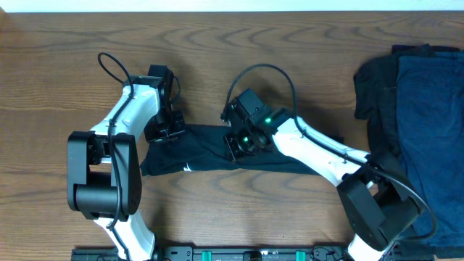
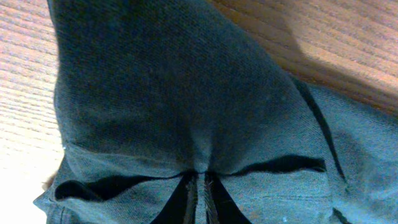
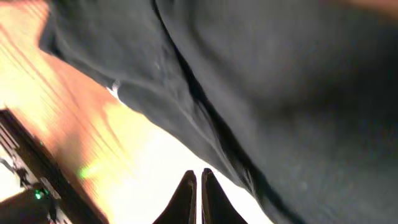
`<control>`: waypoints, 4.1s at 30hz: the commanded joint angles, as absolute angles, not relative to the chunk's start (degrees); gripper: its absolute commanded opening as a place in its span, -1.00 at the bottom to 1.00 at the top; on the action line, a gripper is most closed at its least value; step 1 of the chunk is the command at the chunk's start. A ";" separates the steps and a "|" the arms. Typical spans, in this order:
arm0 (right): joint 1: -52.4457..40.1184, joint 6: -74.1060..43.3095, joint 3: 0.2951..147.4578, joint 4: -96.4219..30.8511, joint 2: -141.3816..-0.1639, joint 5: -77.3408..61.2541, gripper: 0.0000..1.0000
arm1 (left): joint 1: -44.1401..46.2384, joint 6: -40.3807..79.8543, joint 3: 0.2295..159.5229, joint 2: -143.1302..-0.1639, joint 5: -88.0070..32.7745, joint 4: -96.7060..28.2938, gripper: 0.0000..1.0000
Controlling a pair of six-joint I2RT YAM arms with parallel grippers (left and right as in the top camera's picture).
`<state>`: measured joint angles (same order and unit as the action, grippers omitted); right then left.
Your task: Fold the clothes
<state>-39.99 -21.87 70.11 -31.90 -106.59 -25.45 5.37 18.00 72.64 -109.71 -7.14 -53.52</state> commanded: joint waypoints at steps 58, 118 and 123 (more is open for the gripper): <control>-16.01 -21.21 58.19 -55.33 -99.55 4.29 -0.98 | 5.34 17.67 72.47 -108.44 -6.87 -53.93 -0.75; -7.44 -22.13 46.52 -24.25 -96.40 14.83 -0.86 | 5.32 17.67 72.42 -108.44 -6.83 -53.63 -0.66; -7.44 -17.91 43.86 -17.72 -96.40 15.03 -0.87 | 5.32 17.67 72.42 -108.44 -6.85 -53.63 -0.66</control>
